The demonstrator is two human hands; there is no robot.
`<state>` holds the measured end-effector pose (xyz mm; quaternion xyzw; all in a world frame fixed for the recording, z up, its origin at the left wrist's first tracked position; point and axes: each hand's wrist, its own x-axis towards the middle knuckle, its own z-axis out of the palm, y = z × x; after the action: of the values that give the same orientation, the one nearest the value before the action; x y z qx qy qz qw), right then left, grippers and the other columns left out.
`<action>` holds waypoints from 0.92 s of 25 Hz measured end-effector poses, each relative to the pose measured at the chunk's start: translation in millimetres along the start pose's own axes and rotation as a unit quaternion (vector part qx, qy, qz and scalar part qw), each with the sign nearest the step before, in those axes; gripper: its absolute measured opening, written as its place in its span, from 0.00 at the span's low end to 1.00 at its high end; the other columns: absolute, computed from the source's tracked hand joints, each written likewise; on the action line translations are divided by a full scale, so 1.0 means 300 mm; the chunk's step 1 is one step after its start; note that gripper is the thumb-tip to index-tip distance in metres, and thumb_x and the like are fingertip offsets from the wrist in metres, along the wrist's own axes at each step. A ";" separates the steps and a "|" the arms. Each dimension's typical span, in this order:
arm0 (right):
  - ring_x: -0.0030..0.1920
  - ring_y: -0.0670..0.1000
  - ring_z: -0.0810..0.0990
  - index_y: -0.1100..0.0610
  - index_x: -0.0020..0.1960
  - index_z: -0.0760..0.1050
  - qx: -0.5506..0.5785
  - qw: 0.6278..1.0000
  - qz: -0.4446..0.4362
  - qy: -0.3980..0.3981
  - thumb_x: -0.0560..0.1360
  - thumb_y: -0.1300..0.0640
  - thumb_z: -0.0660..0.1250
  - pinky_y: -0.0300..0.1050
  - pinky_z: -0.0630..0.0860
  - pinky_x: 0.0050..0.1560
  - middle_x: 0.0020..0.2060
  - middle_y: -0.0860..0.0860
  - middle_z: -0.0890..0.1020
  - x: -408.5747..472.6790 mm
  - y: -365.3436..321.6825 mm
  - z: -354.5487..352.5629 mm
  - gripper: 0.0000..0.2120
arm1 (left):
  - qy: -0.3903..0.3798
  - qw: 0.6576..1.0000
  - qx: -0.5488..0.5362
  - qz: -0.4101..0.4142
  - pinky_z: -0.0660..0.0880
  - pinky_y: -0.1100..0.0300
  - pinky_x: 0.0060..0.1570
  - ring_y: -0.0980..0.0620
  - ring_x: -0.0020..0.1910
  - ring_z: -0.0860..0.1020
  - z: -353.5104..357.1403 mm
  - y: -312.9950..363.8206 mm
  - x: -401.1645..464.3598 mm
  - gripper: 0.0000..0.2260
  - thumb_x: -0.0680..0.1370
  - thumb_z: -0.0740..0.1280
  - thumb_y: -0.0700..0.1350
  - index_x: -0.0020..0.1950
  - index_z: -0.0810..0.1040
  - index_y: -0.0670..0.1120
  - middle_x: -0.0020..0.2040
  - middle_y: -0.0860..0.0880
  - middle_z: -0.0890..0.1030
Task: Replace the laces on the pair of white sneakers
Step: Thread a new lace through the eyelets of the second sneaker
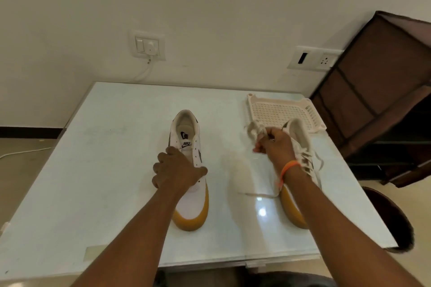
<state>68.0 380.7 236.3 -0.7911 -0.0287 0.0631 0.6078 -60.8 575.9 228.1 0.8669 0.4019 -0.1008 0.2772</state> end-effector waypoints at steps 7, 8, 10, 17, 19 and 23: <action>0.33 0.50 0.76 0.62 0.47 0.78 0.182 0.960 0.193 -0.092 0.79 0.64 0.62 0.43 0.74 0.33 0.33 0.54 0.78 -0.405 0.104 -0.070 0.06 | -0.076 0.995 -0.001 0.058 0.67 0.44 0.66 0.36 0.70 0.62 0.097 0.075 -0.196 0.53 0.67 0.75 0.61 0.76 0.47 0.38 0.72 0.38 0.60; 0.32 0.49 0.74 0.62 0.47 0.78 0.152 0.964 0.194 -0.099 0.79 0.64 0.62 0.42 0.71 0.31 0.34 0.55 0.78 -0.412 0.105 -0.076 0.06 | -0.082 0.994 -0.008 0.068 0.65 0.42 0.69 0.34 0.72 0.59 0.101 0.091 -0.213 0.53 0.68 0.76 0.58 0.77 0.44 0.38 0.74 0.36 0.56; 0.31 0.49 0.72 0.62 0.48 0.79 0.118 0.968 0.178 -0.135 0.79 0.63 0.62 0.41 0.68 0.29 0.33 0.55 0.77 -0.406 0.092 -0.085 0.07 | -0.069 0.987 0.004 0.147 0.51 0.37 0.74 0.32 0.76 0.45 0.095 0.126 -0.236 0.53 0.70 0.75 0.54 0.78 0.39 0.41 0.77 0.35 0.44; 0.34 0.50 0.75 0.63 0.50 0.80 0.202 0.942 0.103 -0.247 0.76 0.56 0.68 0.46 0.72 0.35 0.39 0.57 0.80 -0.358 0.029 -0.129 0.10 | -0.096 0.908 -0.103 0.394 0.74 0.64 0.52 0.51 0.54 0.78 0.060 0.144 -0.271 0.13 0.78 0.62 0.37 0.60 0.78 0.47 0.55 0.50 0.81; 0.37 0.51 0.78 0.62 0.50 0.82 0.077 0.979 0.099 -0.162 0.76 0.54 0.69 0.47 0.75 0.40 0.44 0.56 0.83 -0.325 0.082 -0.147 0.11 | -0.050 0.926 -0.124 0.353 0.71 0.69 0.42 0.54 0.46 0.77 0.054 0.145 -0.284 0.11 0.80 0.58 0.37 0.54 0.79 0.44 0.48 0.50 0.81; 0.57 0.55 0.78 0.53 0.66 0.74 -0.458 0.873 -0.076 -0.149 0.78 0.58 0.65 0.45 0.73 0.56 0.61 0.52 0.75 -0.291 0.218 -0.156 0.17 | -0.013 0.938 -0.204 0.280 0.68 0.74 0.36 0.60 0.40 0.75 -0.006 0.146 -0.302 0.11 0.79 0.57 0.36 0.48 0.77 0.46 0.40 0.57 0.77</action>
<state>-14.2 308.1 190.8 -0.9575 -0.2043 0.1138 0.1688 -87.3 496.0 283.3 0.8681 0.1508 0.0539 0.4699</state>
